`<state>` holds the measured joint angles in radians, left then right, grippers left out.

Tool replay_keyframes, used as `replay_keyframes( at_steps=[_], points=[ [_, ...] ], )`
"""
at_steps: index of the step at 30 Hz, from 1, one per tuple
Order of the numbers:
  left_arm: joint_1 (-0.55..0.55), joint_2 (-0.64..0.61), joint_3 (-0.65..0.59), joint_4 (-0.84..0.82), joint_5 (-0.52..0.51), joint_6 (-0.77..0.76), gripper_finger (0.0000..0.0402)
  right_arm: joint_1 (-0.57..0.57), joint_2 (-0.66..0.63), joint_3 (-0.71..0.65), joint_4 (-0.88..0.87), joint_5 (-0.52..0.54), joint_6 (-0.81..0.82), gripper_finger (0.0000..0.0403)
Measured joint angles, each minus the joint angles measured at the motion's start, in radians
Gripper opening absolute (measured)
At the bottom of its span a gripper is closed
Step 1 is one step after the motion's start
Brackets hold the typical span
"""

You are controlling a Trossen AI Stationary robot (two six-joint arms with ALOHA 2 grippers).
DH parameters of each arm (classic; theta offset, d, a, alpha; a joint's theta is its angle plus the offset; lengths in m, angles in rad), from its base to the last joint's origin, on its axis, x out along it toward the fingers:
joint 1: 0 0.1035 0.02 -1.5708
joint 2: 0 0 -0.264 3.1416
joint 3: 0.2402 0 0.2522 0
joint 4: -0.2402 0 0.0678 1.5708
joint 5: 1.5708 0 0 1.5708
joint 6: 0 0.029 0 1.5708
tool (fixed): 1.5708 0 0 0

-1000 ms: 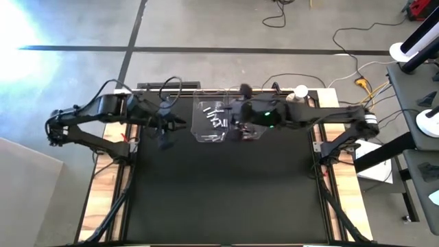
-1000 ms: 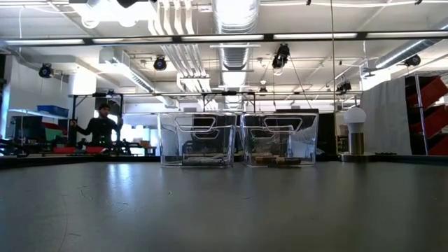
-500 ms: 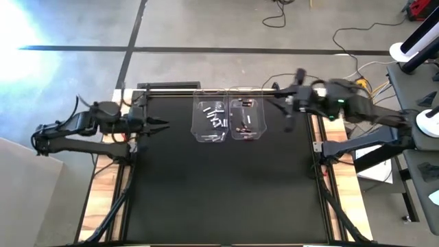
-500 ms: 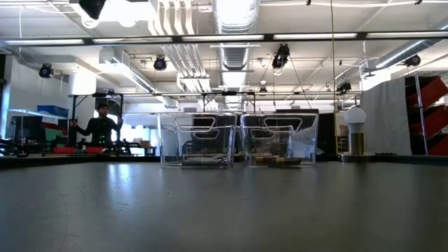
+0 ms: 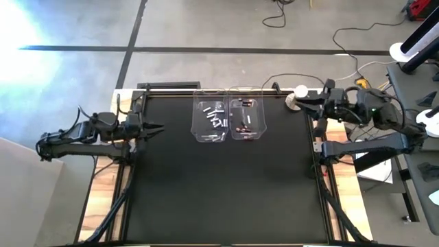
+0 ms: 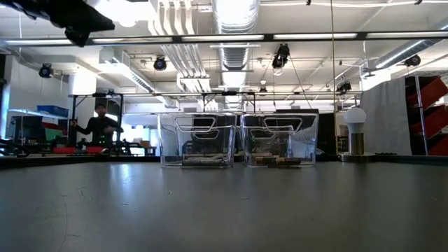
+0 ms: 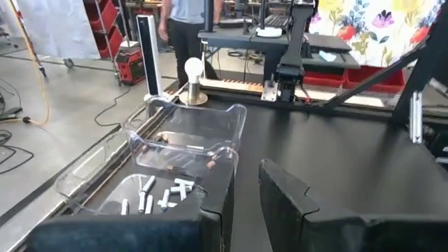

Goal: Sort batteries
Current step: Return to Home Position

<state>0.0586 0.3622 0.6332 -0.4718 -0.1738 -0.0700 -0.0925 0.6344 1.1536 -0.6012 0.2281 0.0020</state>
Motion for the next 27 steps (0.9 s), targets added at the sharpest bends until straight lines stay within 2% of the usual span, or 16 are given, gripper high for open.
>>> replay_keyframes(
  at_steps=[2,6,9,13,17,23,27],
  points=[
    [0.0,-0.001,-0.029,0.013,0.0,0.01,0.0048,0.0,-0.028,-0.027,0.011,-0.006,0.017,0.0058],
    [0.0,-0.01,-0.102,0.053,0.0,0.028,0.0048,0.0,-0.099,-0.118,0.066,-0.121,-0.039,0.0066],
    [0.0,-0.025,-0.175,0.147,0.01,0.028,0.0048,0.001,-0.171,-0.204,0.125,-0.135,-0.061,0.0072],
    [0.0,-0.055,-0.274,0.297,0.094,0.049,0.0048,0.001,-0.275,-0.318,0.144,-0.182,-0.065,0.0079],
    [0.0,-0.095,-0.353,0.361,0.17,0.049,0.0048,0.001,-0.377,-0.431,0.171,-0.235,-0.045,0.008],
    [0.0,-0.189,-0.457,0.401,0.184,0.01,0.0048,0.001,-0.504,-0.618,0.343,-0.472,-0.103,0.0059],
    [0.0,-0.261,-0.566,0.518,0.192,0.002,0.0048,0.001,-0.568,-0.748,0.383,-0.5,-0.065,0.0047]
  ],
)
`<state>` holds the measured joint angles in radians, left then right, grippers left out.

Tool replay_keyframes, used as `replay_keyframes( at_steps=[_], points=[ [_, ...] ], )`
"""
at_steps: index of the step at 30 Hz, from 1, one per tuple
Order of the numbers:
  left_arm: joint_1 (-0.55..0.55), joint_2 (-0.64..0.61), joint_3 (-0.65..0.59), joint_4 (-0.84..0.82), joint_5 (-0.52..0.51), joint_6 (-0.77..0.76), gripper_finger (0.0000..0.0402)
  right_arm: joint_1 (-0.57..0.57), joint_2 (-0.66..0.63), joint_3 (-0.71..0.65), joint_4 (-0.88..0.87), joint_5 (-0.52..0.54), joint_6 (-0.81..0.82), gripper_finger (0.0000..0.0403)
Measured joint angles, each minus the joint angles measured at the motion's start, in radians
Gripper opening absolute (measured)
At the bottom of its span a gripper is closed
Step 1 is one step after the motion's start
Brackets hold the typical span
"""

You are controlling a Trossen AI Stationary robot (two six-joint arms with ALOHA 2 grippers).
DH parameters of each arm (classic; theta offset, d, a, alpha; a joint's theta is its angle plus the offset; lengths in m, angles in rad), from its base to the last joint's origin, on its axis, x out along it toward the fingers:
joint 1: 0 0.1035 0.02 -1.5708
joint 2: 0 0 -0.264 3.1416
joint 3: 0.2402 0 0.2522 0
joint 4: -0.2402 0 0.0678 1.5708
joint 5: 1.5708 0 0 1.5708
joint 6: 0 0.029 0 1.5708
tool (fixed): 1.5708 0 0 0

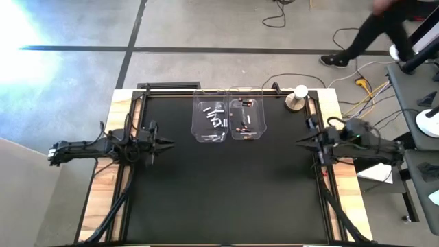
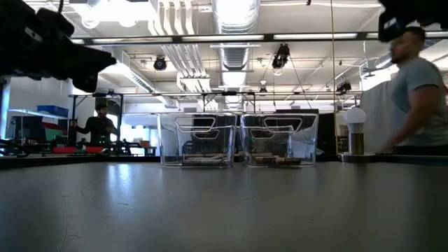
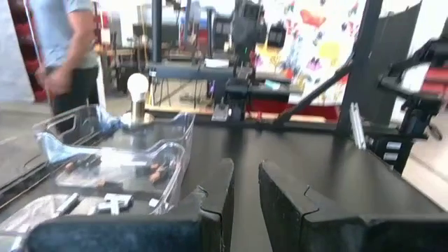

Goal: Sort batteries
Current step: Return to Home Position

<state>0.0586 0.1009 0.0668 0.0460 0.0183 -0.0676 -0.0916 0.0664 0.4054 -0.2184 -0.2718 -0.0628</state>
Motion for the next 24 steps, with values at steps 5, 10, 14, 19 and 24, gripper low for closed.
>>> replay_keyframes(
  at_steps=[5,10,14,19,24],
  points=[
    [0.0,-0.068,-0.049,-0.043,0.0,-0.038,0.0048,0.001,-0.065,-0.158,0.061,0.001,0.055,0.0038],
    [0.0,-0.097,-0.049,-0.029,0.028,-0.054,0.0048,0.002,-0.057,-0.286,0.223,0.001,0.078,0.0038],
    [0.0,-0.101,-0.049,-0.025,0.094,-0.064,0.0048,0.014,-0.059,-0.368,0.375,0.001,0.094,0.0038],
    [0.0,-0.101,-0.049,-0.021,0.13,-0.076,0.0048,0.06,-0.047,-0.392,0.449,0.015,0.123,0.0038],
    [0.0,-0.101,-0.049,-0.019,0.131,-0.073,0.0048,0.125,-0.046,-0.392,0.448,0.081,0.123,0.0038]
  ],
)
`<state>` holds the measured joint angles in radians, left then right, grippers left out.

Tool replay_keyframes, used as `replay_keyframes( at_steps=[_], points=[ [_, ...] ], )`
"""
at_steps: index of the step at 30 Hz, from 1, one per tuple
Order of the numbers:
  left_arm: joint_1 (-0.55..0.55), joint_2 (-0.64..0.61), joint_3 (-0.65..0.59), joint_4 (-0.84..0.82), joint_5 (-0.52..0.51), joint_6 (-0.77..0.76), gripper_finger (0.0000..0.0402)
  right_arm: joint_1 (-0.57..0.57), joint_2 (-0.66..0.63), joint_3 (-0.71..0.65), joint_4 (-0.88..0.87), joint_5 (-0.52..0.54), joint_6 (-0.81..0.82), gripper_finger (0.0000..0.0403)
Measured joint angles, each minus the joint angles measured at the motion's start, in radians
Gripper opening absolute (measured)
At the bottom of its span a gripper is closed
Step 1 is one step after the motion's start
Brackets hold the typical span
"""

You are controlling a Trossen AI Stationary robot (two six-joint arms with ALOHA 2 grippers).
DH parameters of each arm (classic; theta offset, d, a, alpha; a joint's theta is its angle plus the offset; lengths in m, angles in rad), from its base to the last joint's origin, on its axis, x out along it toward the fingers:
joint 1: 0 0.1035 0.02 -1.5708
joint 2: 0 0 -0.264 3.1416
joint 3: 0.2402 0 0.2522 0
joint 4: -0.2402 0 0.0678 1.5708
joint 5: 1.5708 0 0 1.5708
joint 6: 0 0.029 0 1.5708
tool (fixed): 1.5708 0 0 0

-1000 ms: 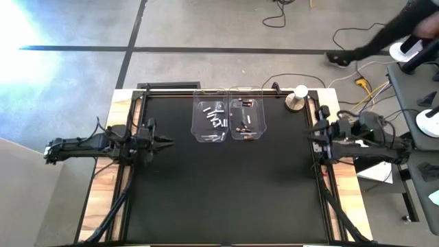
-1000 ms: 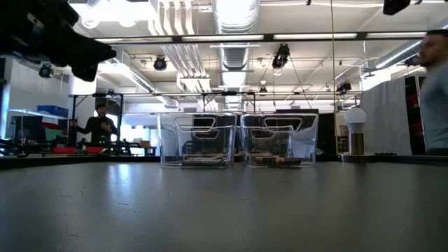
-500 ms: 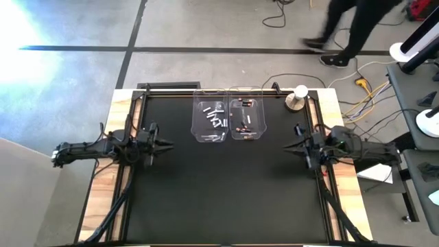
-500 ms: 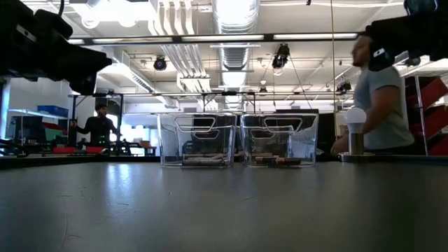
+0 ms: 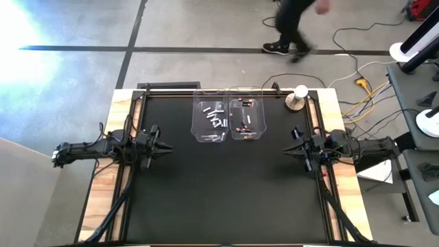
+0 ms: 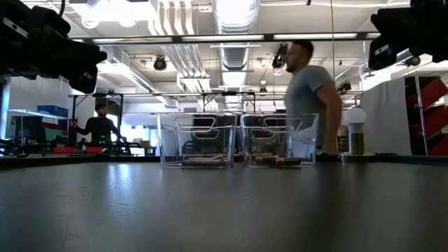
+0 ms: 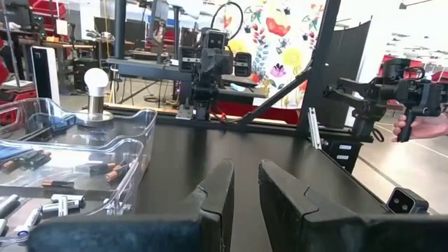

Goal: Sort batteries
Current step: Return to Home Position

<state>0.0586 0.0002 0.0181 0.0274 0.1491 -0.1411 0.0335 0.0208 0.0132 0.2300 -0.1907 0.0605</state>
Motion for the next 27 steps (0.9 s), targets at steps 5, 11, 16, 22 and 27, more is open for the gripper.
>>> replay_keyframes(
  at_steps=[5,11,16,22,27],
  points=[
    [0.0,0.0,0.0,0.009,0.001,-0.003,0.0048,0.088,0.015,0.0,0.049,0.069,-0.035,0.0038],
    [0.0,0.001,-0.001,0.008,0.001,-0.001,0.0048,0.133,0.019,-0.001,0.031,0.097,-0.137,0.0038],
    [0.0,0.005,-0.004,0.01,0.001,-0.041,0.0048,0.133,0.002,0.092,-0.241,0.088,-0.088,0.0038],
    [-0.001,0.005,-0.006,0.02,0.045,-0.054,0.0048,0.133,-0.019,0.287,-0.486,0.087,-0.208,0.0038],
    [-0.001,0.005,-0.008,0.027,0.045,-0.023,0.0048,0.132,-0.019,0.298,-0.49,0.145,-0.297,0.0038]
  ],
)
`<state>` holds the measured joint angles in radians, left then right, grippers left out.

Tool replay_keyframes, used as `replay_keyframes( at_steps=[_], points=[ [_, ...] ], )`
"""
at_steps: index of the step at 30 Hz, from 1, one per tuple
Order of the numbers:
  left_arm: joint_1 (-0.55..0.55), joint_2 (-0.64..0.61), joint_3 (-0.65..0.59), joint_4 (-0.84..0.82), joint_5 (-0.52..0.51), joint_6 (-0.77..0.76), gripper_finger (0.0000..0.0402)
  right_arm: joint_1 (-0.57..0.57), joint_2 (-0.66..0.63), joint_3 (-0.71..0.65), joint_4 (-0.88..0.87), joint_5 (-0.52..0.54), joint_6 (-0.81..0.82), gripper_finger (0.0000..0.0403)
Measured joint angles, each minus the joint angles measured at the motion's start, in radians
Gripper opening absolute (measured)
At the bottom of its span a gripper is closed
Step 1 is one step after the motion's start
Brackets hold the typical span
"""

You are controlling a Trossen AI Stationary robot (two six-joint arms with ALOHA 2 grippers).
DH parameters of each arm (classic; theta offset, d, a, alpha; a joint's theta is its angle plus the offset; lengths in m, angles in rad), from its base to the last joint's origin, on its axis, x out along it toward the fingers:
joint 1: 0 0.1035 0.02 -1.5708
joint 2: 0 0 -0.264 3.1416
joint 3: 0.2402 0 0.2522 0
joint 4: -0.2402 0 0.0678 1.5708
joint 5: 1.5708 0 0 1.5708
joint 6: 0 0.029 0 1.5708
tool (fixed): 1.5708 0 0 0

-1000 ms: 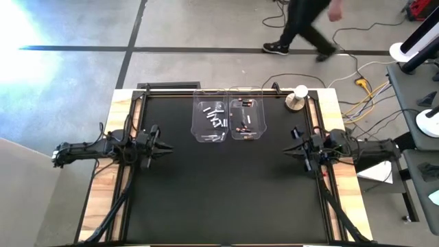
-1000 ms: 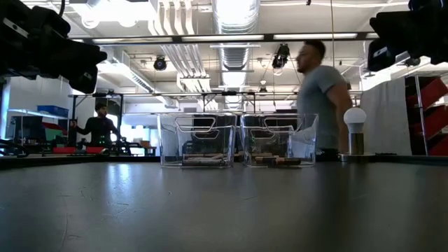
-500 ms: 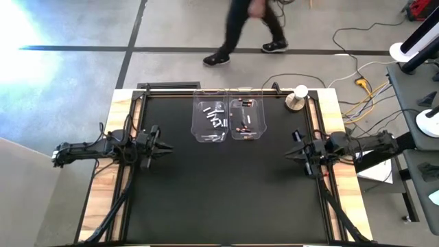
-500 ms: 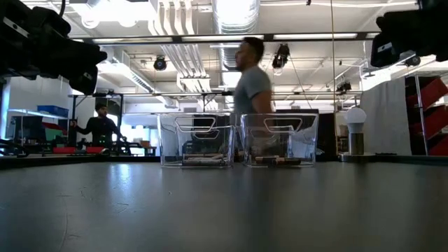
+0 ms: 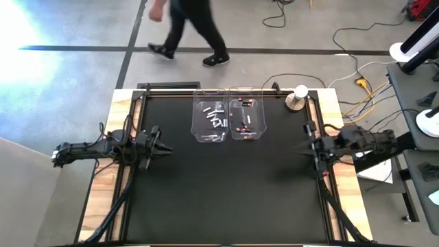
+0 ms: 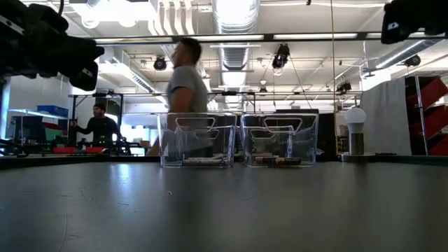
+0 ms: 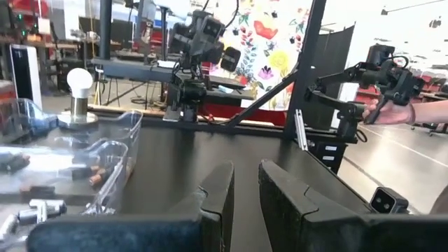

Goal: Sort batteries
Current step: Return to Home Position

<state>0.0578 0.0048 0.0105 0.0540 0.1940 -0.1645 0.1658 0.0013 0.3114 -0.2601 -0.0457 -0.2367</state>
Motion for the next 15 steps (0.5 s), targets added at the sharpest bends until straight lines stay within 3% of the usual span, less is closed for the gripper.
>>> replay_keyframes(
  at_steps=[4,11,15],
  points=[
    [0.0,0.0,0.0,0.026,0.001,0.05,0.0048,0.0,0.0,-0.089,0.077,0.013,0.059,0.0038],
    [0.001,0.003,0.0,0.04,0.0,0.101,0.0048,0.0,0.001,-0.297,0.439,0.014,0.115,0.0038],
    [0.001,0.007,0.0,0.038,0.0,0.134,0.0048,-0.011,0.005,-0.298,0.475,0.054,0.131,0.0038]
  ],
)
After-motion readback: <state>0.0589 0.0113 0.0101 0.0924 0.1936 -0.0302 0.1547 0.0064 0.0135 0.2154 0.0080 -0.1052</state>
